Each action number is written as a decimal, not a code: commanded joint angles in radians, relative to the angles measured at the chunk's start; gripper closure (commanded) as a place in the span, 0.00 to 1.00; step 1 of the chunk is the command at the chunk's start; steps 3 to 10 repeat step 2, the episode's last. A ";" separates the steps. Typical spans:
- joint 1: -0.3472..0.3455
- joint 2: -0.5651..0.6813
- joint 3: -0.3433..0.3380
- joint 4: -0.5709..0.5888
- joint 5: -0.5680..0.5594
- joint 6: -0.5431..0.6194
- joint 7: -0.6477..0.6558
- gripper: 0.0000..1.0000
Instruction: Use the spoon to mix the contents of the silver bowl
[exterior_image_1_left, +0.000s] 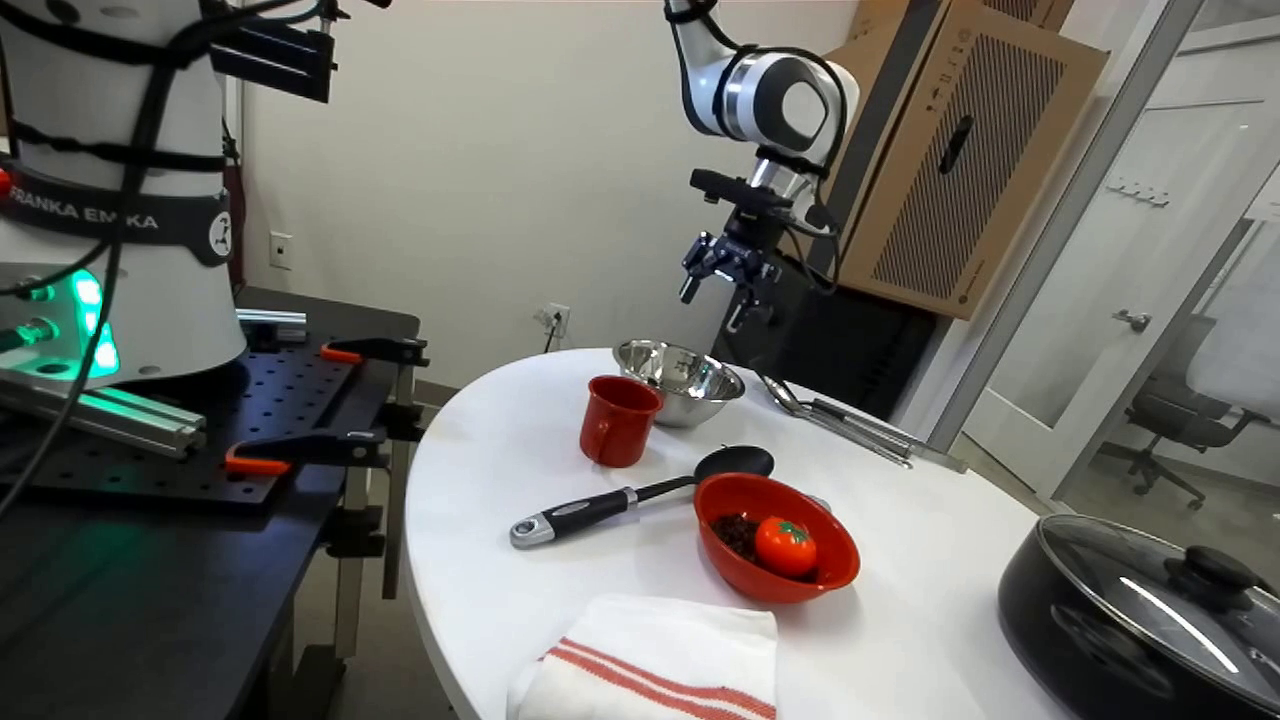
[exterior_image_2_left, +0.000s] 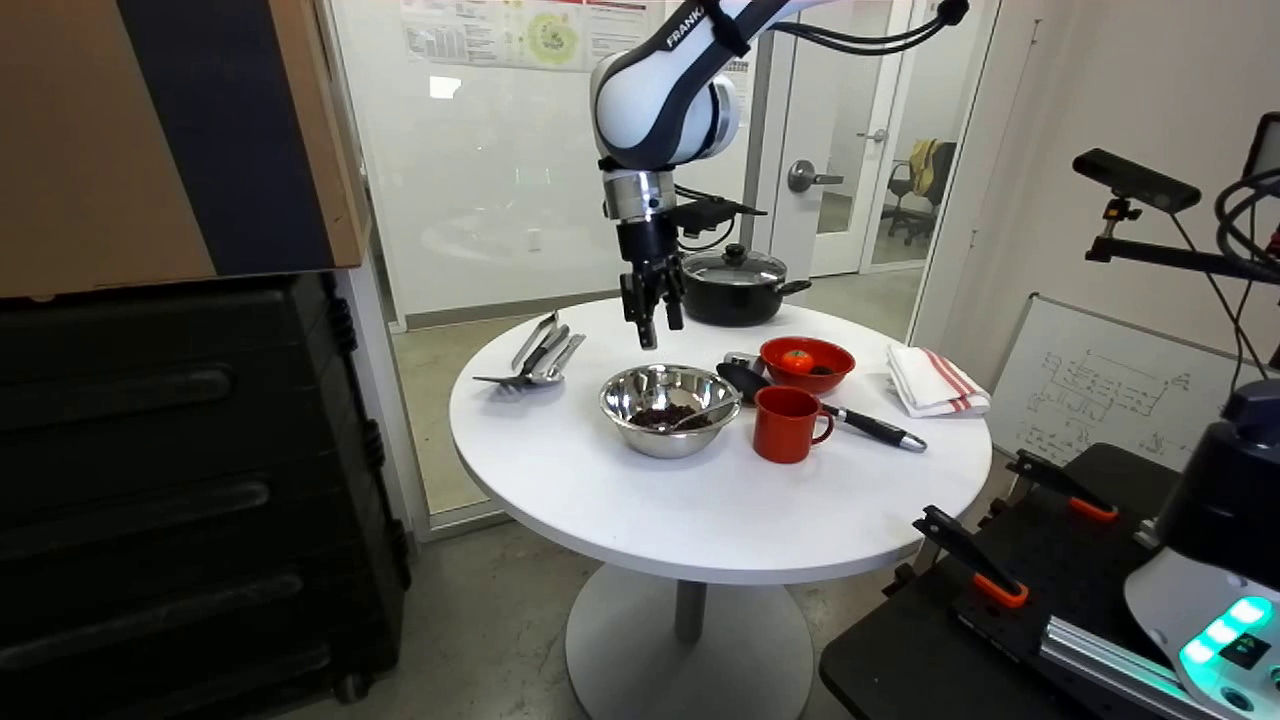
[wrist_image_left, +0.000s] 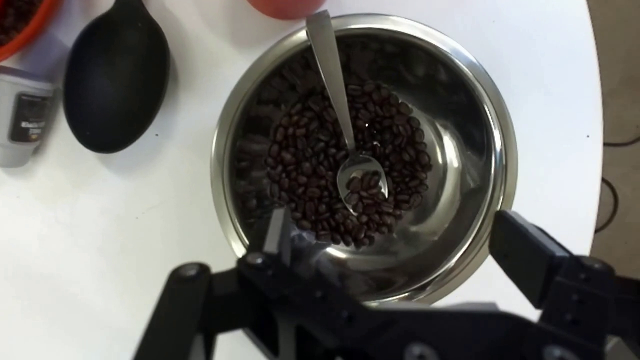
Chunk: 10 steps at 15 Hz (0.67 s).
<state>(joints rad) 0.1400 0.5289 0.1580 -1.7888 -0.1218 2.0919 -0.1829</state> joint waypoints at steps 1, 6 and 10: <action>0.004 -0.008 -0.006 -0.011 0.010 0.009 -0.002 0.00; 0.002 -0.012 -0.005 -0.019 0.013 0.015 -0.002 0.00; 0.002 -0.012 -0.005 -0.019 0.013 0.015 -0.002 0.00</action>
